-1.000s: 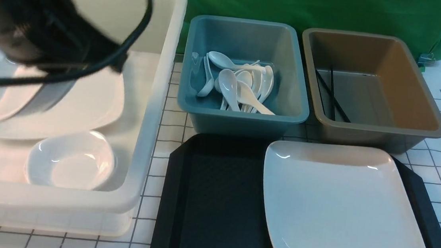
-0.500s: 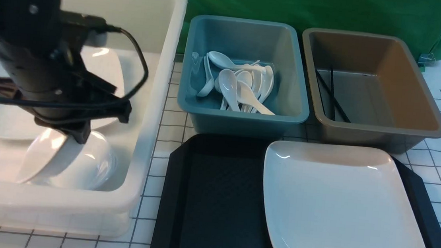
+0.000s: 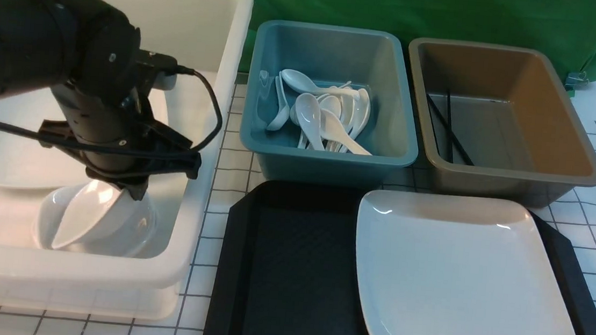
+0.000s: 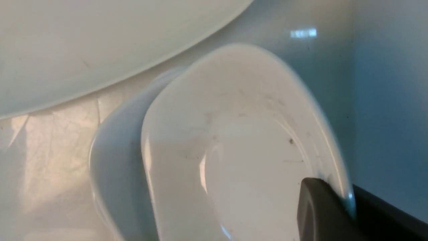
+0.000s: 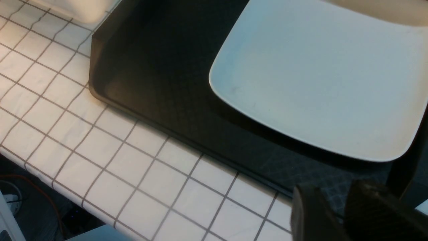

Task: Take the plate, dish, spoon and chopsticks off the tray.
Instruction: Use the left arm to put the small plate into the large storage box on the left, then use the left arm to grab a plate from the dinner plate

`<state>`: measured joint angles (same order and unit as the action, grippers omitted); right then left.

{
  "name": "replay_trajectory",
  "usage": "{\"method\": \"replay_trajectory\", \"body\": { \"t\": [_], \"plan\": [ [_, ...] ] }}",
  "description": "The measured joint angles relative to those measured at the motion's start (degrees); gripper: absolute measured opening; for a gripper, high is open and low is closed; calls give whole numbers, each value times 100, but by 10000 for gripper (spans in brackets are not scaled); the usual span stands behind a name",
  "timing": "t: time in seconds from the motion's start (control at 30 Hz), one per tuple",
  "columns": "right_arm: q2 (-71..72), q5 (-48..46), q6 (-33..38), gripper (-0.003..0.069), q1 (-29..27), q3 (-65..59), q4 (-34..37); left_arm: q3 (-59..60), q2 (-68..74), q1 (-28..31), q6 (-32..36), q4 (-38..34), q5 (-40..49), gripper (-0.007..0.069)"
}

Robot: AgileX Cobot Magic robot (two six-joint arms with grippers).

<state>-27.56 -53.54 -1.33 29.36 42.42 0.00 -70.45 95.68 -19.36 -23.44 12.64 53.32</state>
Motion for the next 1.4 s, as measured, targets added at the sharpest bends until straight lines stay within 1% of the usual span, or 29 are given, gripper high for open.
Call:
{"method": "replay_trajectory", "body": {
  "t": [0.2,0.23,0.3,0.43,0.5,0.57,0.67,0.8,0.93,1.07,1.2,1.3,1.33,1.4],
  "plan": [
    [0,0,0,225,0,0,0,0,40,0,-372,24,-165,133],
    [0,0,0,227,0,0,0,0,40,0,-411,42,-165,179],
    [0,0,-28,228,0,0,0,0,40,0,-423,75,-153,247],
    [0,0,-147,231,0,0,0,0,25,0,-428,178,-30,347],
    [0,-2,-159,232,0,0,0,0,-3,0,-421,253,67,370],
    [0,-7,-167,235,0,0,0,-90,-78,0,-426,496,377,398],
    [0,-7,-177,237,0,0,0,-354,-164,0,-426,857,871,407],
    [0,-26,-177,238,0,0,0,-651,-245,5,-284,959,1220,408],
    [0,-67,-177,239,0,0,0,-746,-256,5,-86,816,1270,408],
    [0,-207,-190,239,0,0,0,-746,-256,5,57,481,1152,408],
    [0,-313,-201,239,0,0,0,-746,-256,5,124,365,1088,405],
    [0,-348,-211,239,0,0,0,-746,-256,5,279,355,1123,364],
    [0,-348,-211,239,0,0,0,-746,-256,5,289,355,1123,364],
    [0,-352,-211,225,0,0,0,-751,-256,11,542,125,1303,281]
  ]
}}
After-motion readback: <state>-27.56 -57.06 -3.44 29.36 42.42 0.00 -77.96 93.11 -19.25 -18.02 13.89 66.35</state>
